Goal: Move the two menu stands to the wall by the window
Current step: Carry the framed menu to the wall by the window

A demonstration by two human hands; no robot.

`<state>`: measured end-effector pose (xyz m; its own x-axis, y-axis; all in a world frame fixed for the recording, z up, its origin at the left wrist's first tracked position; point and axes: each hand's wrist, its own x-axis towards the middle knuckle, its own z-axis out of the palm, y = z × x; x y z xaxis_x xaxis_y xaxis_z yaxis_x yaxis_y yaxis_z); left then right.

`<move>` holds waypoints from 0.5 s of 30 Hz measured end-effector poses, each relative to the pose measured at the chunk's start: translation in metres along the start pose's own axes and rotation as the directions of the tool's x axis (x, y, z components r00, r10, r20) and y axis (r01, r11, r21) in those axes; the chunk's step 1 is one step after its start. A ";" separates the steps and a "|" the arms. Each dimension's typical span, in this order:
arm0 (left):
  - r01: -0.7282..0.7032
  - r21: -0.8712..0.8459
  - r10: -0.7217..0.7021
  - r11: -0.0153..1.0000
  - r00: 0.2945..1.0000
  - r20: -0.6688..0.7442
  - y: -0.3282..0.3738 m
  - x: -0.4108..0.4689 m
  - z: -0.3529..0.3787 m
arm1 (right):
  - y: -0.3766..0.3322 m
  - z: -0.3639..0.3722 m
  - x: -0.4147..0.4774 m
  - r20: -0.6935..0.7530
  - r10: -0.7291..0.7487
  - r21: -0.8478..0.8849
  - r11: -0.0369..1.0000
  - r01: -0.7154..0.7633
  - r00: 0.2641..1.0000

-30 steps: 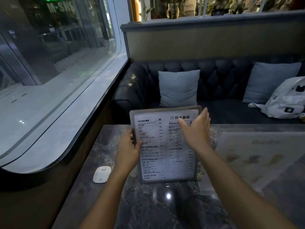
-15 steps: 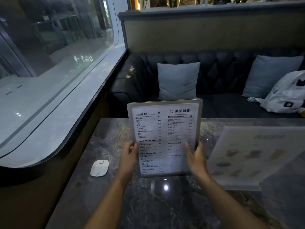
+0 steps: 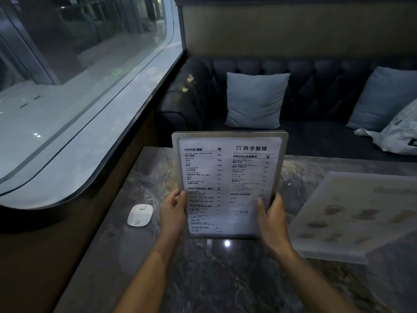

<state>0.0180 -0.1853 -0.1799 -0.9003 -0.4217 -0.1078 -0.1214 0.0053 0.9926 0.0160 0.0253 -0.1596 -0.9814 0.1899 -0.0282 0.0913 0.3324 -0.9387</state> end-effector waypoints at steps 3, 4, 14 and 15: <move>0.008 -0.011 -0.009 1.000 0.999 -0.047 -0.004 -0.005 -0.021 | 0.002 0.004 -0.009 0.091 -0.041 -0.030 0.999 0.044 0.995; 0.011 -0.017 -0.012 1.000 0.998 -0.062 -0.005 -0.007 -0.028 | 0.003 0.004 -0.012 0.124 -0.048 -0.032 0.998 0.052 0.991; 0.032 0.047 -0.035 0.998 0.997 0.066 0.011 -0.024 -0.062 | 0.012 0.004 -0.006 0.101 -0.021 0.066 0.998 0.014 0.995; 0.025 0.060 -0.029 0.998 0.998 0.057 0.010 -0.024 -0.063 | 0.012 0.004 -0.006 0.098 -0.025 0.069 0.997 0.018 0.995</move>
<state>0.0652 -0.2324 -0.1634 -0.9190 -0.3689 -0.1393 -0.1691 0.0494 0.9844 0.0221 0.0242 -0.1717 -0.9952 0.0900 -0.0388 0.0619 0.2710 -0.9606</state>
